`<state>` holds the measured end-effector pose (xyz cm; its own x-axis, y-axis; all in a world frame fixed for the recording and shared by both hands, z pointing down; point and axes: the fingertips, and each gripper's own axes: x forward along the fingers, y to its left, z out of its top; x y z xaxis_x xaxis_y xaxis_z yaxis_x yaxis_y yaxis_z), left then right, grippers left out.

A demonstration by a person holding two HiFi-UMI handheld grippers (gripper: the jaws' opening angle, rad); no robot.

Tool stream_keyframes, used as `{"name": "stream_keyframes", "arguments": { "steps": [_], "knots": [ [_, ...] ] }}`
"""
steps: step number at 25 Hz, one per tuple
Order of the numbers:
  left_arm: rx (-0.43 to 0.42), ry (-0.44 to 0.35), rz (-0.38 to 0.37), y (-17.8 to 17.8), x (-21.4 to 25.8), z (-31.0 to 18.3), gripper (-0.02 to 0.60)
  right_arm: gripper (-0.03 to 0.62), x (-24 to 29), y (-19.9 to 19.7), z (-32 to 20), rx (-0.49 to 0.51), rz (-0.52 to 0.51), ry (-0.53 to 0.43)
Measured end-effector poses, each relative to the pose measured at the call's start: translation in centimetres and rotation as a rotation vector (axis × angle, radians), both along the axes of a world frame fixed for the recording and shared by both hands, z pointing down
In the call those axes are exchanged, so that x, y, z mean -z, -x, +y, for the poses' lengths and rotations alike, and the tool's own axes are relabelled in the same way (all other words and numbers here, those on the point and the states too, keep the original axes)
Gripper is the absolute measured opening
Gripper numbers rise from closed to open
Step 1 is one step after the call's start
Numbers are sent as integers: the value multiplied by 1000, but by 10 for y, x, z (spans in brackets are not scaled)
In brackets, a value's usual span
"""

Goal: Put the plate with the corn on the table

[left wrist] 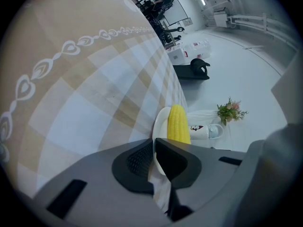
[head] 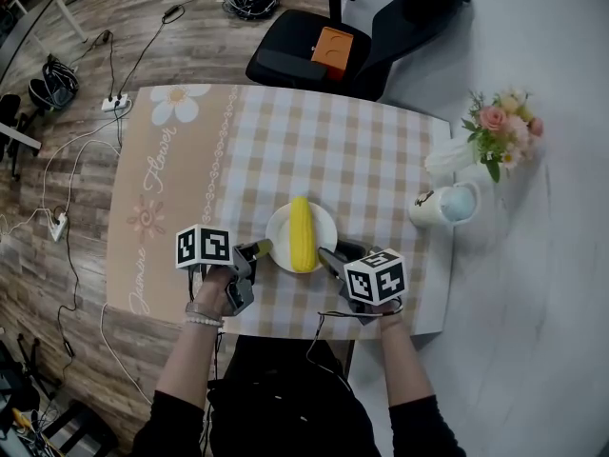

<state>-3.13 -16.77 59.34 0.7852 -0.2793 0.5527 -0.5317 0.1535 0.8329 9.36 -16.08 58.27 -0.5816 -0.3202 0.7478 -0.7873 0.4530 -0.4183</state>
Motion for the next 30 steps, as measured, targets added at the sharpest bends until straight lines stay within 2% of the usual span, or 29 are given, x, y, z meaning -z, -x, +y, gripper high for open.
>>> {"name": "stream_keyframes", "arguments": {
  "steps": [3, 8, 13, 17, 24, 30],
  "knots": [
    [1, -3, 2, 0, 0, 0, 29, 193, -2, -2, -1, 9, 66, -28],
    [6, -5, -5, 0, 0, 0, 31, 193, -2, -1, -1, -14, 119, -60],
    [10, -7, -5, -1, 0, 0, 29, 204, -3, -5, -2, -9, 196, -130],
    [12, -8, 7, 0, 0, 0, 31, 202, -1, -7, -2, 5, 214, -165],
    [-12, -35, 32, -1, 3, 2, 31, 116, 4, -14, -3, 5, 196, -183],
    [-38, -68, 12, -2, 6, 7, 31, 64, 6, -18, -5, -47, 230, -216]
  ]
}}
